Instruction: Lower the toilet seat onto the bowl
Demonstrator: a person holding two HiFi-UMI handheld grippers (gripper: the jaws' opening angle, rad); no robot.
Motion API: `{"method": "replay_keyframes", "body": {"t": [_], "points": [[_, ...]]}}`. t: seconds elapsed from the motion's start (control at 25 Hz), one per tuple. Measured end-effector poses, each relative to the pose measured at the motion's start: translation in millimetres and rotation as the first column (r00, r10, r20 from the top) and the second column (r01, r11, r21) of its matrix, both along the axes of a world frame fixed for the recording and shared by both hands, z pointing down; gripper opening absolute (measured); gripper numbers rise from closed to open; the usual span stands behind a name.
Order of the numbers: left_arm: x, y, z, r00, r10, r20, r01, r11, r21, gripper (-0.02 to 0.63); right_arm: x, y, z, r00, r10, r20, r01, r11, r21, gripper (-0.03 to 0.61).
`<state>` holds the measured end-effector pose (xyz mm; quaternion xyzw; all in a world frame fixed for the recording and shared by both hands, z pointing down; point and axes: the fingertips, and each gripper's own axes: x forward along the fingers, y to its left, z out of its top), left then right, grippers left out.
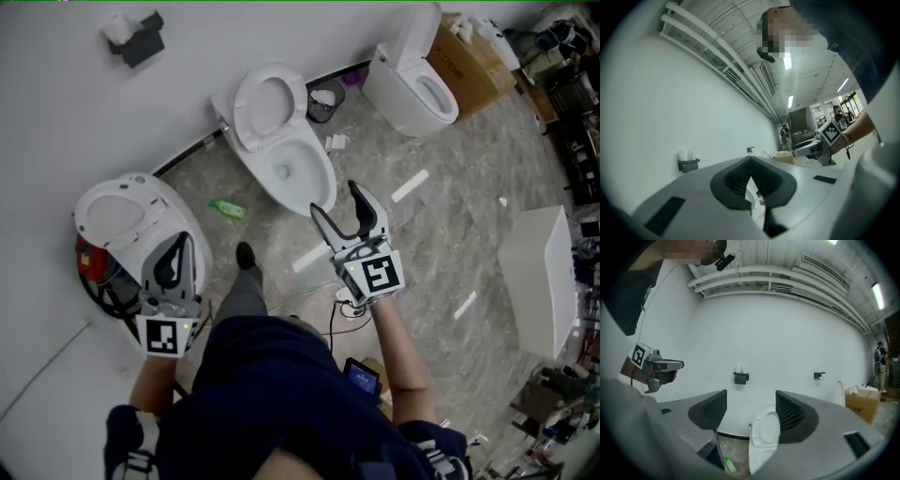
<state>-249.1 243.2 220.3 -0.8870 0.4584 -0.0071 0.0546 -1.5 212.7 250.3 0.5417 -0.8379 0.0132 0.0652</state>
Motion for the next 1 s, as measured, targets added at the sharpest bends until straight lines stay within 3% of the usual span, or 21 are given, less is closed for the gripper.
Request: {"method": "replay_keyframes", "body": {"t": [0.48,0.76,1.0], "points": [[-49,-139,23,0.998,0.037,0.059,-0.034,0.998,-0.053,0.025,-50,-195,45,0.984,0.018,0.176,-0.002,0.996,-0.095,0.336],[-57,-171,35,0.997,-0.046,0.054,0.052,0.993,-0.106,0.025,-47,-268,76,0.976,-0.005,0.216,0.036,0.99,-0.139,0.336],[-47,-194,42,0.988,-0.137,0.07,0.145,0.981,-0.125,0.025,-39,-335,105,0.987,-0.058,0.15,0.081,0.985,-0.151,0.336]]}}
